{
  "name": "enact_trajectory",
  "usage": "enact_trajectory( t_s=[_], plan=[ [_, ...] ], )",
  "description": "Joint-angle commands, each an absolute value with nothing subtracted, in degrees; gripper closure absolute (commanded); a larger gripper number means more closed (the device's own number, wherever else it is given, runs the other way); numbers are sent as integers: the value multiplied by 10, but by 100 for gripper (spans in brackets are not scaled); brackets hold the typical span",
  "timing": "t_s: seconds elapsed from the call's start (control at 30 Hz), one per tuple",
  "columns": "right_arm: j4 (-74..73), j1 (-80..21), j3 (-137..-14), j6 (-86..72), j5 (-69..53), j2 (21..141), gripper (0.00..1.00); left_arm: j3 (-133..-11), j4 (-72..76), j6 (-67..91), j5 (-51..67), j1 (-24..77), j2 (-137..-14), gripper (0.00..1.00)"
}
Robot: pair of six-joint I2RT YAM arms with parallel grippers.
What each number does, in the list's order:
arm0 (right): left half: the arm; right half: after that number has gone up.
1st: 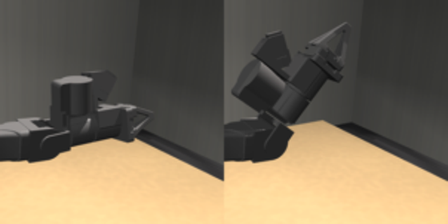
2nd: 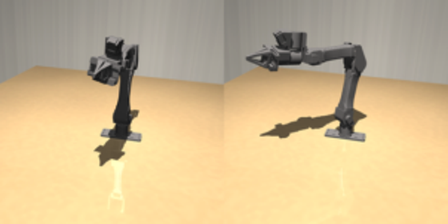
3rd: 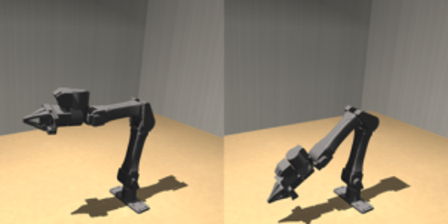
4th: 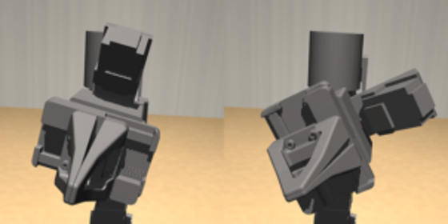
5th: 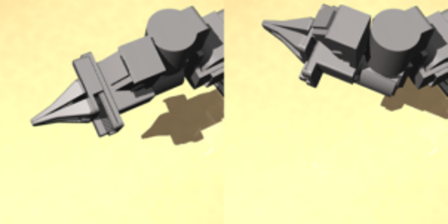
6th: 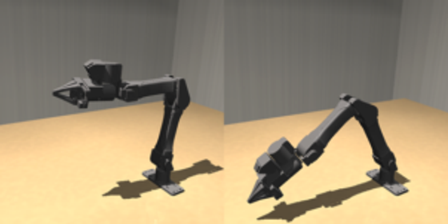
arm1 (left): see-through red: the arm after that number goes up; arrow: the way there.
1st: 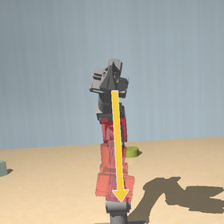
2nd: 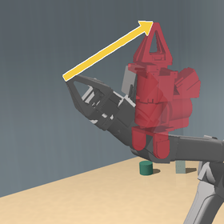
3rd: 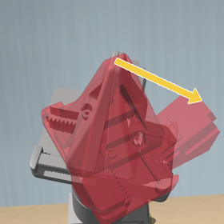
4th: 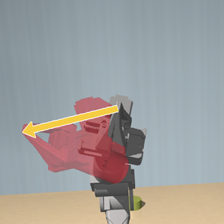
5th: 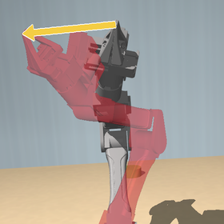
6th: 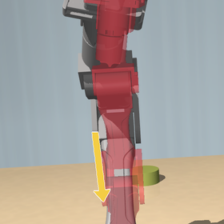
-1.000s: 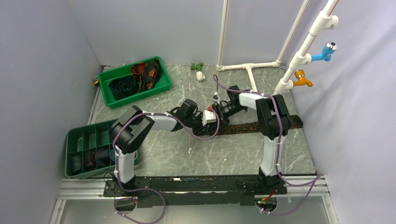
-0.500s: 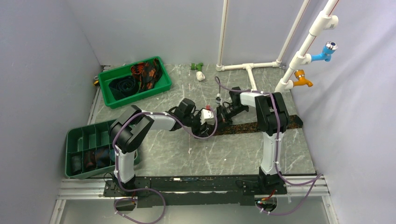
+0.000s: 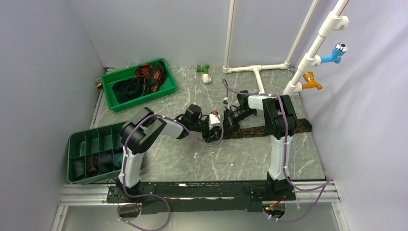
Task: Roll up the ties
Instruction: Roll the tie at the center of the board.
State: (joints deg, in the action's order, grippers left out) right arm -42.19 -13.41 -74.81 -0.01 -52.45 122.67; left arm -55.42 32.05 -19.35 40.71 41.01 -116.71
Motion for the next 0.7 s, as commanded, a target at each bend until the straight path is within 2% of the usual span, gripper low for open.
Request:
enact_trajectory(
  t_s=[0.0,0.07,0.17,0.27,0.33,0.4,0.47,0.57,0.67],
  plan=[
    [-368,-145,-724,14,-466,1222,100,-567,254,-195,379,437,-1204,31],
    [-363,-150,-725,9,-494,1206,100,-563,217,-221,364,438,-1198,36],
    [-366,-156,-726,2,-523,1180,96,-544,169,-263,349,435,-1184,49],
    [-385,-156,-730,2,-543,1163,82,-527,142,-294,346,432,-1169,61],
    [-399,-156,-729,9,-542,1155,74,-522,127,-304,341,431,-1165,64],
    [-413,-156,-728,21,-535,1154,71,-522,120,-310,337,431,-1165,65],
    [-416,-155,-725,27,-534,1161,76,-524,115,-311,337,431,-1166,66],
    [-397,-156,-729,16,-523,1172,99,-528,110,-311,342,430,-1166,67],
    [-401,-156,-745,16,-504,1184,100,-528,108,-309,347,427,-1166,67]
  ],
)
